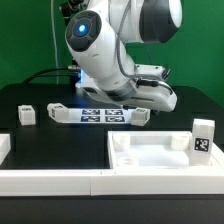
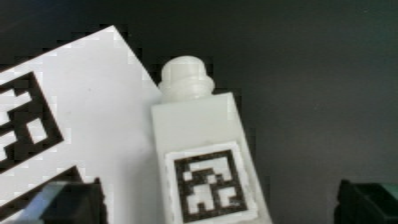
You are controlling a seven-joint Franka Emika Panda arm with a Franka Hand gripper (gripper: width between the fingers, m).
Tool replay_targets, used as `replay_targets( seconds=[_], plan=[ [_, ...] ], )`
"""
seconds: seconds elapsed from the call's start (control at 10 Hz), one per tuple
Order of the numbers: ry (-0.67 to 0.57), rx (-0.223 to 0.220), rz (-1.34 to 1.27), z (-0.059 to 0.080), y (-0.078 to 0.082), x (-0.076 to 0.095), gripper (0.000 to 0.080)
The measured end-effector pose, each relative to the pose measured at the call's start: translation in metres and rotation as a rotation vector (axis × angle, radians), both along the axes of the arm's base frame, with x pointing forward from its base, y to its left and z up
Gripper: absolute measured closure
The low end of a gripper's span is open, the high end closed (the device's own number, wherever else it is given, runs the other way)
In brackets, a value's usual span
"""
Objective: Assemble square table
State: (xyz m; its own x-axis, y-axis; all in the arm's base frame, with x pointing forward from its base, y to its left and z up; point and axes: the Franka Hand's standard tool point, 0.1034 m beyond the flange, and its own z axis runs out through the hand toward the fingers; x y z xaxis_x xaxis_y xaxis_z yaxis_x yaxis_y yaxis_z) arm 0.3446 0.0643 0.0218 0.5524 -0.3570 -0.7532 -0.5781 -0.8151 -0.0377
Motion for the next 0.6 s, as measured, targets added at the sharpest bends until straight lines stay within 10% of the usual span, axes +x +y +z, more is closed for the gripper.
replay_targets(
  seconds=[0.6],
  plan=[
    [0.022,0.078,-0.036,-0.016,-0.003,-0.005,0.0151]
  ],
)
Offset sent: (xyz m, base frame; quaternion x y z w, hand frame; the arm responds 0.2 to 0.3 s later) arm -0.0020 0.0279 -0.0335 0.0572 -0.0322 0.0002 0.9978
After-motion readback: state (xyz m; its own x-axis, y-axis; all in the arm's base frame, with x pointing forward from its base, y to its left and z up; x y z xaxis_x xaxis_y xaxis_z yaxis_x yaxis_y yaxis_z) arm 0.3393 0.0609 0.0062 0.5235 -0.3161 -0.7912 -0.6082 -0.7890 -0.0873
